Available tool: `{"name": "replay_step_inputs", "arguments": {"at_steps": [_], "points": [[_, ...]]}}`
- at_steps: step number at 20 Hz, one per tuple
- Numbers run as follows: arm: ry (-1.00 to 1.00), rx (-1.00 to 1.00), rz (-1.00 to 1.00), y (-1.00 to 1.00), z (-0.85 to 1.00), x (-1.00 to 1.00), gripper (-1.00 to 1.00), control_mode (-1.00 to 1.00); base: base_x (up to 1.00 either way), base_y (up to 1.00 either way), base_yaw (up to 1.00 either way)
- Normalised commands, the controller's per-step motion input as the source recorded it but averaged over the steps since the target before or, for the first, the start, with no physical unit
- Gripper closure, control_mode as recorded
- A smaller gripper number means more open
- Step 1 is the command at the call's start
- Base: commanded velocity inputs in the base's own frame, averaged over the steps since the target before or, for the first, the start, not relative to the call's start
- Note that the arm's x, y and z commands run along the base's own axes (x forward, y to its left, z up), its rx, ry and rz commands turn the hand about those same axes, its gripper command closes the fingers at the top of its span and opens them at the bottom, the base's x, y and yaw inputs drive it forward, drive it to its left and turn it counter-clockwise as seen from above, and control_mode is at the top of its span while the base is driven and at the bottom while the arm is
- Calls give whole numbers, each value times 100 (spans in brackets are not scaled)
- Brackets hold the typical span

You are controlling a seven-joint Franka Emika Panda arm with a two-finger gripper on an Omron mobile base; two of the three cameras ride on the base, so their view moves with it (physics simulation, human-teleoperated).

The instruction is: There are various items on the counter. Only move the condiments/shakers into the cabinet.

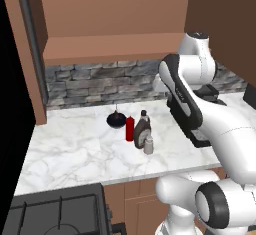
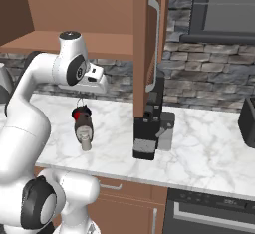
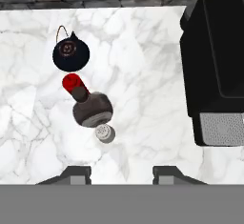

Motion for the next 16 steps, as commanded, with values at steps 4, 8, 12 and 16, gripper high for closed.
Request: {"name": "replay_step_inputs", "arguments": {"at_steps": [4,8,12,16], "points": [[4,0,0,2,-17,-8,-100,-100,0,0,0],[3,0,0,0,-42,-21,-100,-100,0,0,0],[-7,0,0,8,-69,-20,-100,-100,0,0,0],[-12,0,3,47,-77,0,-100,-100,0,0,0]]}}
